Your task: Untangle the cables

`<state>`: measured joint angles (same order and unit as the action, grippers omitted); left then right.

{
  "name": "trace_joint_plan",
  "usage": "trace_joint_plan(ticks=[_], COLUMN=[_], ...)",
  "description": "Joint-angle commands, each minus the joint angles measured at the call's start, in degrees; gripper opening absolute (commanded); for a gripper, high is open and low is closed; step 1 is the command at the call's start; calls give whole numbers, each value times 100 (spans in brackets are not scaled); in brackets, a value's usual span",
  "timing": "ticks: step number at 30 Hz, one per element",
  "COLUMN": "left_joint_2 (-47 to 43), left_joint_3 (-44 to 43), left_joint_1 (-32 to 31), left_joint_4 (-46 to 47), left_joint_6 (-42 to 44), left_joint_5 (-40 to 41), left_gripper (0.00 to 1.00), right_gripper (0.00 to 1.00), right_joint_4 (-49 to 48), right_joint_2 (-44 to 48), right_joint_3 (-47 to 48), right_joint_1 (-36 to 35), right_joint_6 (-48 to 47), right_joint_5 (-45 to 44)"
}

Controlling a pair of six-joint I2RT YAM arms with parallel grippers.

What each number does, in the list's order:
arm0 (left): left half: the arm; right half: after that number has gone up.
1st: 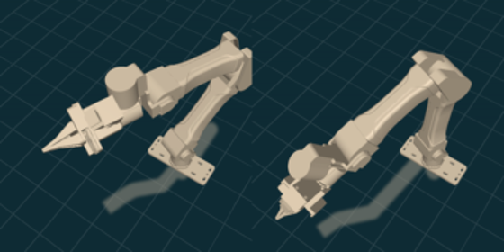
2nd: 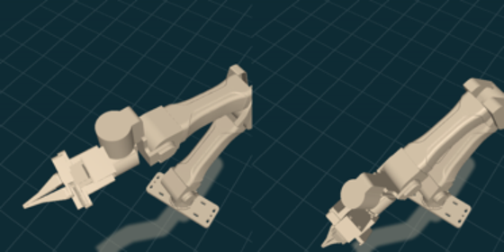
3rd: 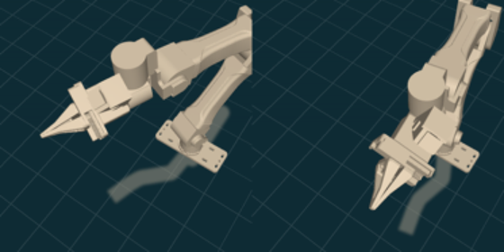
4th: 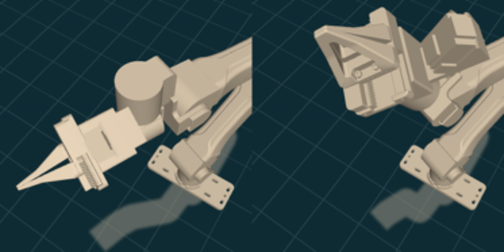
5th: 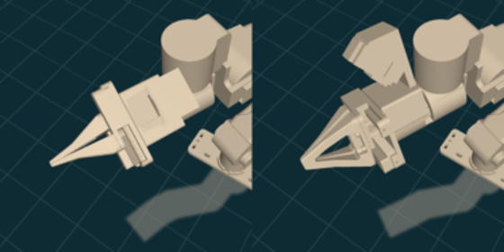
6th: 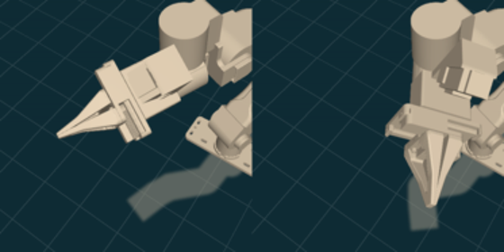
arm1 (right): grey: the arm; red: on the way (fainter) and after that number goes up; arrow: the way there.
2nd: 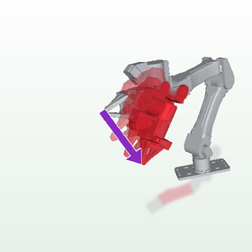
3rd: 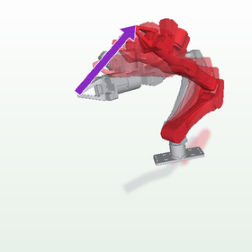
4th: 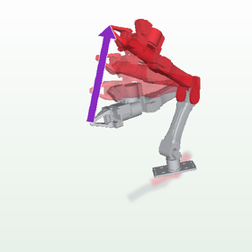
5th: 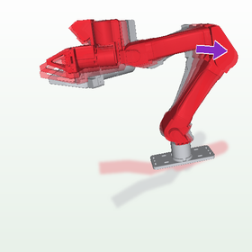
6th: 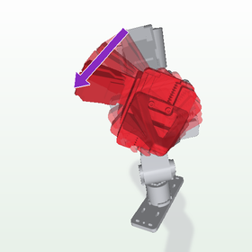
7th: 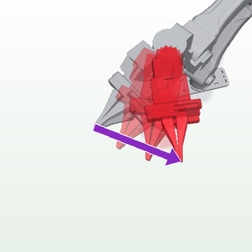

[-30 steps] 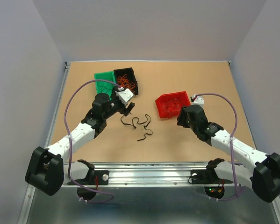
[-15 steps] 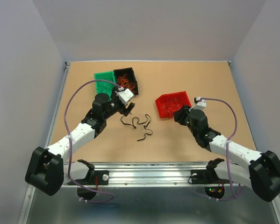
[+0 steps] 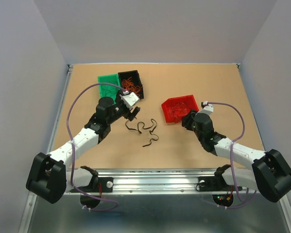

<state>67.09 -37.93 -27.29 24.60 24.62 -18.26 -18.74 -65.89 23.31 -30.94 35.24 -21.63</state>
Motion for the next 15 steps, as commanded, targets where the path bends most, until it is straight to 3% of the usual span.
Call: trace_joint_plan(ticks=[1, 9, 12, 13, 15], left_joint_2=[-56, -82, -82, -73, -56], left_joint_3=[-135, -135, -135, -135, -135], left_joint_1=[-13, -13, -22, -13, -13], left_joint_4=[194, 194, 194, 194, 186], left_joint_6=[60, 51, 60, 52, 60], left_joint_5=[-107, -99, -90, -99, -90], left_gripper=[82, 83, 83, 83, 83], right_gripper=[45, 41, 31, 21, 10], right_joint_4=[-463, -727, -806, -806, -806], right_joint_2=[-135, -591, -759, -759, -672], right_joint_3=[25, 235, 305, 314, 288], right_joint_1=[114, 220, 229, 237, 237], right_joint_6=[44, -9, -18, -18, 0], right_joint_5=[-210, -35, 27, 44, 71])
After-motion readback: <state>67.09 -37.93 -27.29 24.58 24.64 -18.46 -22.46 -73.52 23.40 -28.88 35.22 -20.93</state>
